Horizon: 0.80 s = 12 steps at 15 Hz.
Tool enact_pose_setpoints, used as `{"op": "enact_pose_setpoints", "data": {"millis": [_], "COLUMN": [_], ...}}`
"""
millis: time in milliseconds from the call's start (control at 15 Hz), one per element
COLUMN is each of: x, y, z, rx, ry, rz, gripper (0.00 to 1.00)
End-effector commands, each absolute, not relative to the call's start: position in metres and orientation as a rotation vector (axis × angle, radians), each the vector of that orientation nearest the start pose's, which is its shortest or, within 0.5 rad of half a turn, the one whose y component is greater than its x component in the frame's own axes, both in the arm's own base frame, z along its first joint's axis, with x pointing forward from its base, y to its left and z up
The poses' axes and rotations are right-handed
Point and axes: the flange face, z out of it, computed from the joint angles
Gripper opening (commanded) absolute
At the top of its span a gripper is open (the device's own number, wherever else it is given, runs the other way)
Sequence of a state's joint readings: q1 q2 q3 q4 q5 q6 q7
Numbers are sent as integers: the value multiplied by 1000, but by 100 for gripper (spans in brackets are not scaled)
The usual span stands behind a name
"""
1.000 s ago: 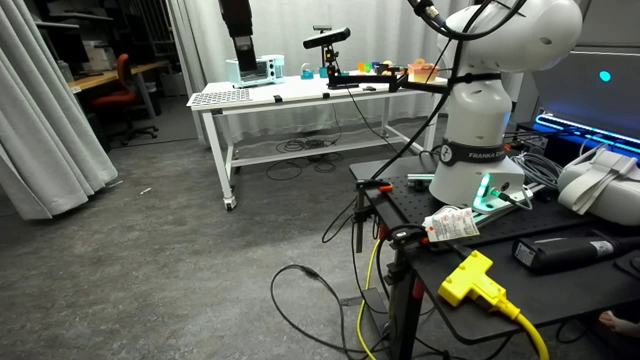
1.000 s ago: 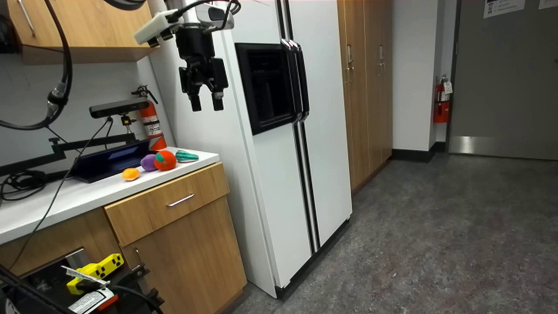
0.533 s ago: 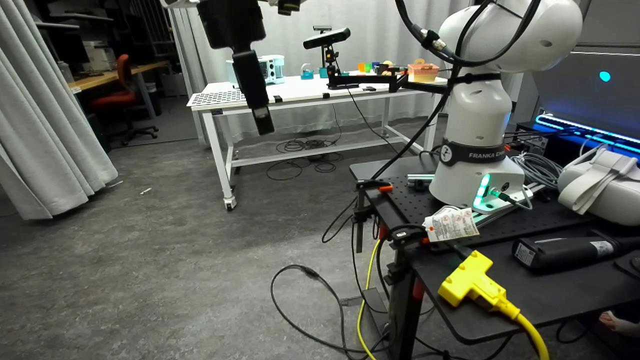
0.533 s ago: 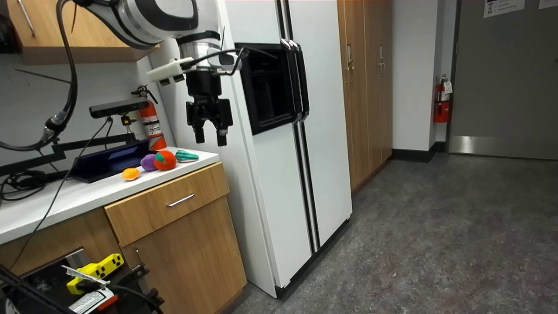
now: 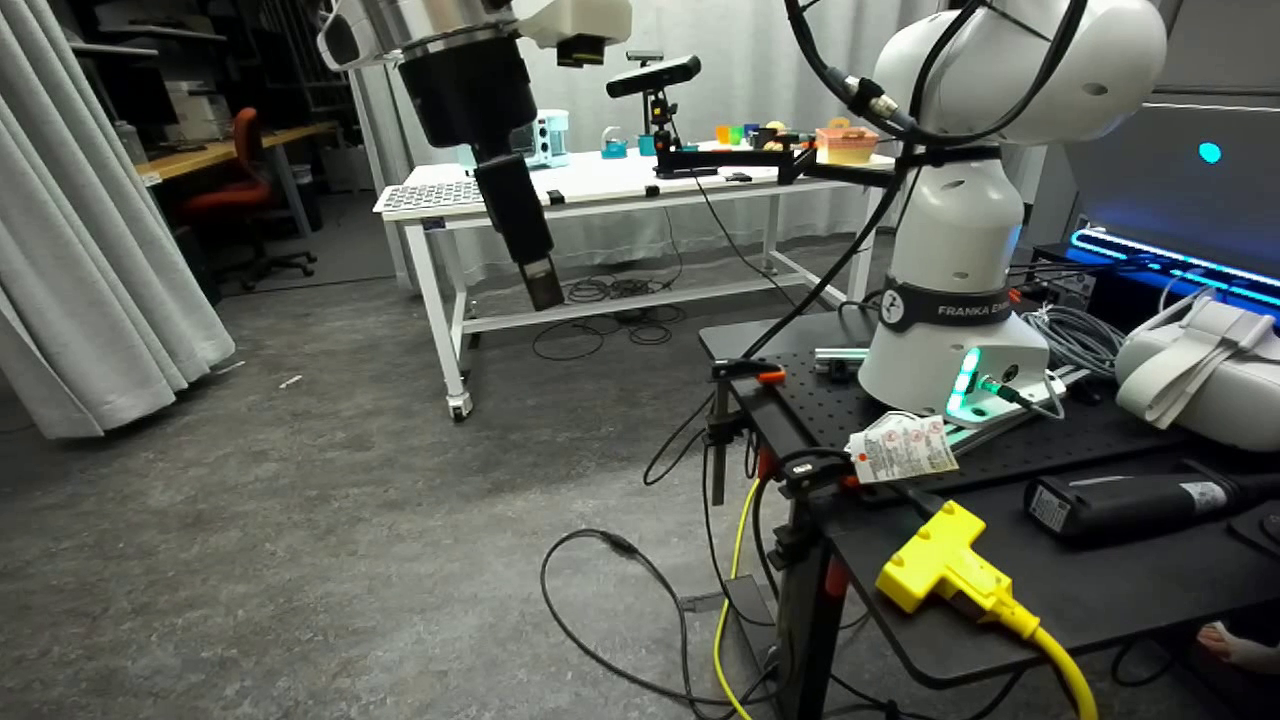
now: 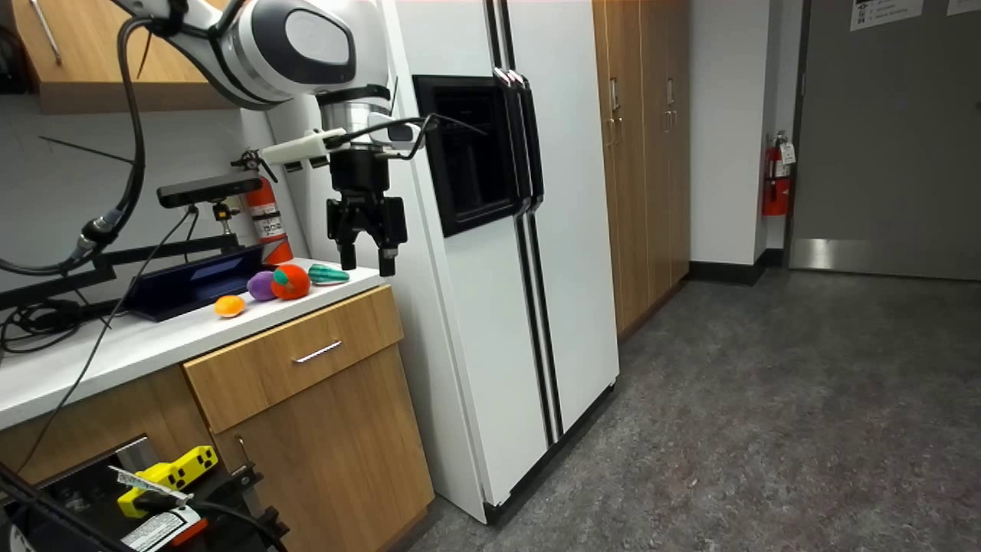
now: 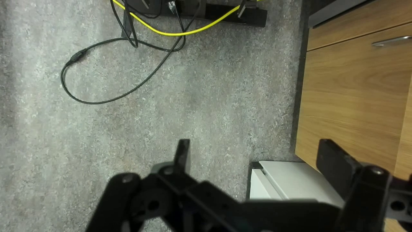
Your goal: Open the top drawer of the bottom cabinet.
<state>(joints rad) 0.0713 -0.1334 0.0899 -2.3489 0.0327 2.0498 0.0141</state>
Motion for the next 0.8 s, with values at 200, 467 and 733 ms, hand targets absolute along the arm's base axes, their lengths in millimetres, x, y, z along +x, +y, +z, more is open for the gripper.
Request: {"op": "enact_pose_setpoints", "data": {"millis": [200,467,733], "x": [471,490,505], "y": [80,106,162], "z": [333,290,265], "rx": [-3079,-2978,-2831], "ry": [-325,-417,-466], "rz": [278,231,195], "gripper": [100,100,100]}}
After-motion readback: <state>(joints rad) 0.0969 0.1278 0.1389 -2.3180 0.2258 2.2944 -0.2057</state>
